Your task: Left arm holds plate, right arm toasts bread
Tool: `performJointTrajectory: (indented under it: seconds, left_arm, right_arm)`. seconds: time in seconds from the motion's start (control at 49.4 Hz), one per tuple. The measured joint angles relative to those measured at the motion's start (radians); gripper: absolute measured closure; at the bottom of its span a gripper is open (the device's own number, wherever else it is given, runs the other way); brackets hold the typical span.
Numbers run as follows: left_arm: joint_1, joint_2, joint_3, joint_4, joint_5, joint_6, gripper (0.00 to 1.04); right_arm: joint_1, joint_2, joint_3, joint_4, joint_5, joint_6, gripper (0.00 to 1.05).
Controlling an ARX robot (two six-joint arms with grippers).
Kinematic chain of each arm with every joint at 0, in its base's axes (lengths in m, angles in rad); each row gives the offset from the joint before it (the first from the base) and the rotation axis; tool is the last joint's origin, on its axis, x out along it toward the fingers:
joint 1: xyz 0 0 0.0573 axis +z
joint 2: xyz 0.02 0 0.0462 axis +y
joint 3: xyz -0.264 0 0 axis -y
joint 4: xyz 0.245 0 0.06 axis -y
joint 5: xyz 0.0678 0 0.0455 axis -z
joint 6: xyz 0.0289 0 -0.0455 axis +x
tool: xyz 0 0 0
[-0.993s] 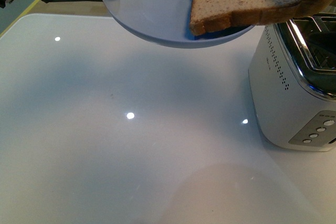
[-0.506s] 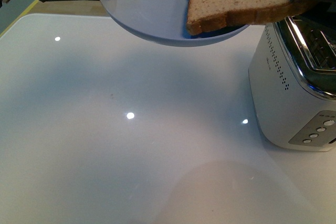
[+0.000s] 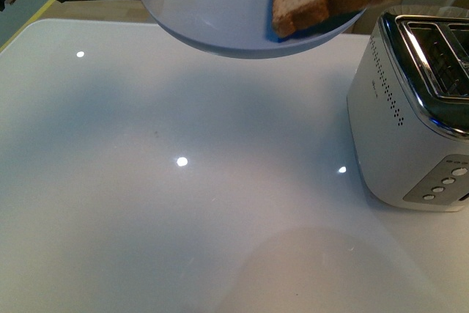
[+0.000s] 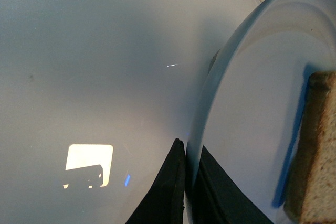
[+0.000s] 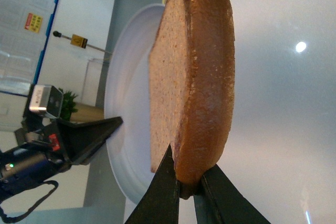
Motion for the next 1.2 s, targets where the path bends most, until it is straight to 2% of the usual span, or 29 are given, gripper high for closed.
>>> performJointTrajectory:
  seconds: [0.243, 0.365, 0.425, 0.506, 0.567, 0.689, 0.81, 1.195]
  left_arm:
    - [0.008, 0.0, 0.0, 0.0, 0.0, 0.0, 1.02]
    - [0.008, 0.0, 0.0, 0.0, 0.0, 0.0, 1.02]
    - [0.009, 0.0, -0.002, 0.0, 0.001, 0.0, 1.02]
    - [0.008, 0.0, -0.004, 0.002, 0.005, 0.0, 1.02]
    - [0.008, 0.0, -0.006, 0.003, 0.006, 0.0, 1.02]
    - [0.008, 0.0, -0.009, 0.007, 0.008, 0.0, 1.02]
    - [0.009, 0.0, -0.011, 0.008, 0.007, 0.0, 1.02]
    - [0.009, 0.0, -0.021, 0.017, 0.007, 0.0, 1.02]
  right_arm:
    - [-0.081, -0.122, 0.122, -0.065, 0.008, -0.063, 1.02]
    - [-0.133, -0.165, 0.19, -0.16, 0.127, -0.208, 1.02]
    - [-0.154, -0.168, 0.205, -0.205, 0.207, -0.328, 1.02]
    - [-0.173, -0.161, 0.205, -0.214, 0.256, -0.438, 1.02]
    - [-0.174, -0.153, 0.203, -0.215, 0.286, -0.491, 1.02]
    - [-0.149, -0.119, 0.181, -0.206, 0.409, -0.703, 1.02]
    - [-0.126, -0.074, 0.147, -0.204, 0.462, -0.822, 1.02]
    - [-0.096, 0.074, 0.073, -0.156, 0.521, -0.916, 1.02]
